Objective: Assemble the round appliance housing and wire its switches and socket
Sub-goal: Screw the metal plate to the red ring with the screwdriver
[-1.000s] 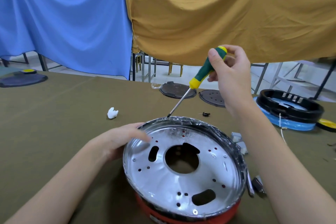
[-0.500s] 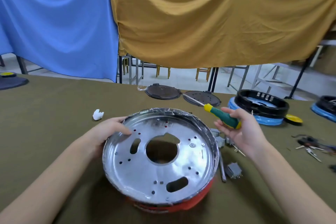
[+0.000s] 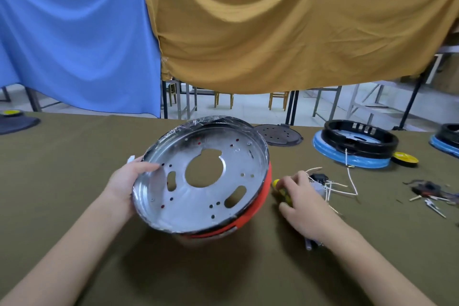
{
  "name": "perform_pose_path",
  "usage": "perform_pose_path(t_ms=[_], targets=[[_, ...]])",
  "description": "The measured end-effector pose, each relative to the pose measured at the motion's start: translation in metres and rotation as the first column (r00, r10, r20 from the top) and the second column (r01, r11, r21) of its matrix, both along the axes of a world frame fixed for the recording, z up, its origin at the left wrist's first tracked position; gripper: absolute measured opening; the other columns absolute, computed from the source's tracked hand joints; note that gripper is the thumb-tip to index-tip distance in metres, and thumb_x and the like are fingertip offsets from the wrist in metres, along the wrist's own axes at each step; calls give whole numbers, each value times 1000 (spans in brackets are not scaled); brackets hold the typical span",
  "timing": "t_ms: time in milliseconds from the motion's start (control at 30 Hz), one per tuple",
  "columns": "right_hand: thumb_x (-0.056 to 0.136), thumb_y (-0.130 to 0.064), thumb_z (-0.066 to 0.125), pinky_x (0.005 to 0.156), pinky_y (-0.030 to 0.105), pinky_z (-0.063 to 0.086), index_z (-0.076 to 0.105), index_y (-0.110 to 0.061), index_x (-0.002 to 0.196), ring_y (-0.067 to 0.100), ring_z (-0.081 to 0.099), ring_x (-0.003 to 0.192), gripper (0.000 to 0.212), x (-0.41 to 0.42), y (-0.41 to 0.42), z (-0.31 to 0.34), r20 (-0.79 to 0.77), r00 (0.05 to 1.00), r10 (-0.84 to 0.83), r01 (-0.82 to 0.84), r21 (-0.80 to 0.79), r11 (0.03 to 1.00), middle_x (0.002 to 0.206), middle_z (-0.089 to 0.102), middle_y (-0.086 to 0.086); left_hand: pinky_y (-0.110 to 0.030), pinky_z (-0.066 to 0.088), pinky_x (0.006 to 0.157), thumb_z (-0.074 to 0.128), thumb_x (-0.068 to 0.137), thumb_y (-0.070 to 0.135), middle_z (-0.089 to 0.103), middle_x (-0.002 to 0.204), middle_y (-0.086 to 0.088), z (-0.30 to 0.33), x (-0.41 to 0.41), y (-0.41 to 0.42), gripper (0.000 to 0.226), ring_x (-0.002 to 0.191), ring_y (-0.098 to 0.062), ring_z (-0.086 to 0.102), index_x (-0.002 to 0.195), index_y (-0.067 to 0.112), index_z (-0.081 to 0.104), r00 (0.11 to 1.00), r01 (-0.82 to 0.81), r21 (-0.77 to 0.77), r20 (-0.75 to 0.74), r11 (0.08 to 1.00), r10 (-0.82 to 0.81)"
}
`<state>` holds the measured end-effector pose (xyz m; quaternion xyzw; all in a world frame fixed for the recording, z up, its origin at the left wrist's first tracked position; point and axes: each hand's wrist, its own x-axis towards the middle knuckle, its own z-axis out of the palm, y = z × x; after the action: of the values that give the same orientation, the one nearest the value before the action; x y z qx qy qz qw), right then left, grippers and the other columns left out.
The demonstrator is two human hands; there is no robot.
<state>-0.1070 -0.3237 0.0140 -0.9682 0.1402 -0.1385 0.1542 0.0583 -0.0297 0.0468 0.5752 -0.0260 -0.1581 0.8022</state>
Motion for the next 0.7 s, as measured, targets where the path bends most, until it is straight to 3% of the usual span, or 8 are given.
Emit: perform_pose_path(t_ms=[133, 233, 300, 367, 400, 500, 600, 700], targets=[[96, -29, 49, 96, 35, 40, 52, -21, 119, 23, 40, 112, 25, -2, 2, -1, -133, 989, -61, 30, -223, 974, 119, 39, 2, -35, 51, 63, 64, 85, 3, 75, 71, -1, -7, 1, -9, 22, 56, -20, 71, 91, 24, 61, 998, -56, -44, 6, 997, 57], [98, -24, 46, 96, 34, 36, 59, -23, 108, 13, 34, 98, 17, 0, 3, 7, 80, 996, -47, 63, -198, 978, 103, 49, -4, -28, 53, 51, 63, 86, 3, 75, 69, 3, -10, 1, -12, 24, 55, -17, 71, 89, 26, 59, 997, -70, -105, 17, 992, 72], [100, -27, 44, 86, 35, 40, 63, -27, 94, 14, 48, 94, 19, -3, 8, 16, 307, 946, -106, 52, 177, 983, 89, 59, -7, -28, 54, 49, 62, 87, 4, 75, 81, 3, -11, 1, -12, 19, 59, -18, 72, 94, 21, 66, 997, -56, -121, 38, 991, 61], [96, -53, 49, 79, 36, 52, 66, -31, 96, 15, 64, 86, 27, -5, 19, 25, 341, 926, -160, -116, 662, 740, 86, 67, -10, -30, 56, 53, 61, 89, 7, 74, 94, 2, -12, -1, -15, 16, 66, -19, 73, 96, 18, 71, 996, -37, -106, 77, 994, 45], [89, -63, 52, 78, 38, 57, 66, -34, 103, 14, 69, 84, 35, -5, 24, 26, 313, 943, -113, -182, 768, 614, 90, 70, -11, -30, 56, 55, 60, 91, 8, 75, 93, 2, -13, -3, -17, 17, 69, -19, 73, 96, 18, 73, 993, -28, -95, 108, 995, 38], [88, -52, 65, 82, 39, 60, 58, -32, 123, 15, 73, 93, 41, 1, 34, 22, 245, 969, 23, -222, 828, 515, 109, 73, -7, -31, 57, 63, 57, 94, 10, 77, 88, 2, -11, -7, -22, 25, 77, -19, 75, 93, 23, 77, 977, -23, -67, 211, 997, 37], [90, -18, 67, 79, 43, 62, 59, -26, 120, 17, 74, 88, 33, 13, 37, 24, 272, 954, -124, -152, 799, 582, 109, 72, 0, -37, 58, 72, 56, 93, 6, 76, 102, -7, -9, -7, -21, 26, 89, -26, 74, 103, 23, 74, 964, -14, -47, 266, 999, 26], [90, -6, 61, 68, 34, 60, 61, -23, 112, 15, 73, 82, 28, 20, 36, 28, 355, 903, -241, -140, 775, 616, 99, 74, -1, -37, 59, 75, 55, 90, -3, 75, 102, -1, -11, -8, -24, 39, 92, -24, 73, 111, 26, 70, 925, -3, 22, 380, 1000, -5]])
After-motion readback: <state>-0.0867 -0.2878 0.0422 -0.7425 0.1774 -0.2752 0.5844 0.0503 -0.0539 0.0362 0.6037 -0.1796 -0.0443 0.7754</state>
